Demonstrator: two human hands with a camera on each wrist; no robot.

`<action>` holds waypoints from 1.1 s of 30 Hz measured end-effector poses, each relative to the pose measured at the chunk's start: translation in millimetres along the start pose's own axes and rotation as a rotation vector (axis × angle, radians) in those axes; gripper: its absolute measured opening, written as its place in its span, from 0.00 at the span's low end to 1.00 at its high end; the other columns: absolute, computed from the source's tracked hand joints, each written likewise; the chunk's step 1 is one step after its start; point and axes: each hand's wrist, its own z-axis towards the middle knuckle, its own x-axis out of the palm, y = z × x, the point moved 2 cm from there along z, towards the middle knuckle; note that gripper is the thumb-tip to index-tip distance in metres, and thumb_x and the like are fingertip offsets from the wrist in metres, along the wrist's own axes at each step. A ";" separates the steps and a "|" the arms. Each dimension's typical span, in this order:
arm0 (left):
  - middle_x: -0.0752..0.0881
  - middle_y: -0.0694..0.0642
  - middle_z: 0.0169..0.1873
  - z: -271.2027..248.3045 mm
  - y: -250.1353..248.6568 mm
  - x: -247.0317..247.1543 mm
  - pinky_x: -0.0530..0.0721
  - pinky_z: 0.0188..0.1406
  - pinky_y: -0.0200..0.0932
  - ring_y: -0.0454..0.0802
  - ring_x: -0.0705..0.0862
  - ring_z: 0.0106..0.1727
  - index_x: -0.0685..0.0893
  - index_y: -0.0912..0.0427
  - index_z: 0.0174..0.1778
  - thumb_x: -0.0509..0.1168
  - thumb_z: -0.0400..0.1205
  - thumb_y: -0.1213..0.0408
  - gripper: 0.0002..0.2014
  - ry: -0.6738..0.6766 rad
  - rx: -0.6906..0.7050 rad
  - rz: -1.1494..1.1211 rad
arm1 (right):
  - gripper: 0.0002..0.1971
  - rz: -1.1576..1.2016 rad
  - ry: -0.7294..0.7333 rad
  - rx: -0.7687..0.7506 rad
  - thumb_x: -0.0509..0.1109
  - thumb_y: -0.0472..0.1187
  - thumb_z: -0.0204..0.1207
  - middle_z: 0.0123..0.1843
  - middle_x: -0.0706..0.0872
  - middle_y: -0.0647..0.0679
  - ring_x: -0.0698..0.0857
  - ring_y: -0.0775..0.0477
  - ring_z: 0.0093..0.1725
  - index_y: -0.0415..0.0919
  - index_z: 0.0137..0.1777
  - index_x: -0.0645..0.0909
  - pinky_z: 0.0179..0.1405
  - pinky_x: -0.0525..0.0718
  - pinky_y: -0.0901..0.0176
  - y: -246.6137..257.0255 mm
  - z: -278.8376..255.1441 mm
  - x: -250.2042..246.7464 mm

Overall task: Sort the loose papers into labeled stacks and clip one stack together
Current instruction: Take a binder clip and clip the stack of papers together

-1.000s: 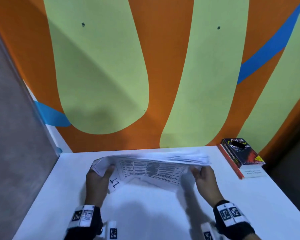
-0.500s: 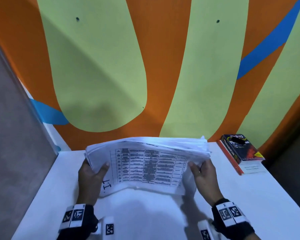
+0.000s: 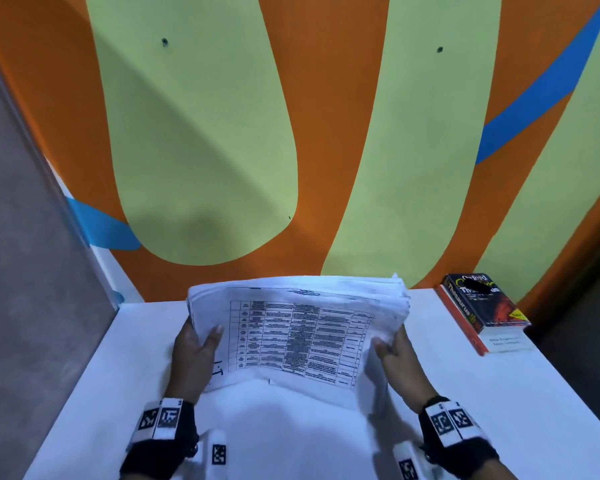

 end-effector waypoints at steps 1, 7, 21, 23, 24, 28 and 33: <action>0.87 0.61 0.55 2.1 -5.4 0.9 0.83 0.59 0.60 0.63 0.85 0.58 0.79 0.57 0.63 0.68 0.79 0.64 0.16 0.007 0.015 0.000 | 0.19 -0.009 -0.037 0.024 0.63 0.29 0.79 0.56 0.79 0.27 0.78 0.28 0.60 0.34 0.68 0.63 0.54 0.79 0.46 3.3 1.9 -3.0; 0.84 0.42 0.57 7.1 -80.3 9.7 0.80 0.56 0.34 0.29 0.82 0.57 0.75 0.40 0.65 0.65 0.81 0.71 0.22 0.197 0.291 0.109 | 0.39 -0.430 -0.239 -0.634 0.75 0.46 0.72 0.78 0.65 0.46 0.62 0.49 0.78 0.47 0.80 0.59 0.78 0.58 0.47 121.1 -11.7 -18.3; 0.87 0.46 0.35 26.7 -140.1 -19.7 0.79 0.30 0.37 0.39 0.82 0.33 0.83 0.55 0.41 0.76 0.71 0.56 0.11 0.090 0.439 0.109 | 0.07 0.142 0.008 -0.571 0.69 0.30 0.76 0.35 0.87 0.54 0.83 0.58 0.33 0.41 0.51 0.83 0.38 0.82 0.57 173.4 1.6 -18.7; 0.91 0.50 0.45 26.6 -132.2 -11.8 0.86 0.45 0.41 0.45 0.87 0.46 0.83 0.63 0.52 0.78 0.66 0.51 0.25 0.218 0.283 -0.260 | 0.13 0.249 0.018 -0.570 0.69 0.26 0.76 0.30 0.86 0.65 0.81 0.68 0.31 0.46 0.49 0.82 0.39 0.79 0.72 172.5 -0.7 -20.3; 0.90 0.56 0.52 25.8 -129.0 -6.9 0.86 0.52 0.45 0.50 0.87 0.53 0.83 0.65 0.56 0.78 0.66 0.51 0.28 0.276 0.211 -0.414 | 0.15 0.290 0.021 -0.571 0.68 0.24 0.76 0.27 0.85 0.69 0.80 0.71 0.30 0.47 0.45 0.81 0.37 0.76 0.79 172.6 -3.4 -20.1; 0.92 0.56 0.51 13.1 -156.5 1.3 0.85 0.51 0.52 0.56 0.88 0.52 0.88 0.59 0.54 0.76 0.72 0.54 0.17 0.293 0.329 -0.372 | 0.20 0.343 -0.082 -0.592 0.67 0.22 0.75 0.27 0.85 0.70 0.82 0.71 0.31 0.51 0.36 0.74 0.34 0.76 0.81 174.4 -5.9 -19.3; 0.92 0.39 0.39 2.9 -173.5 4.5 0.87 0.45 0.38 0.40 0.90 0.44 0.91 0.45 0.40 0.79 0.67 0.65 0.10 0.145 0.553 -0.395 | 0.16 0.373 -0.171 -0.676 0.68 0.28 0.77 0.34 0.87 0.70 0.83 0.70 0.36 0.54 0.42 0.76 0.38 0.77 0.78 165.8 -12.2 -19.7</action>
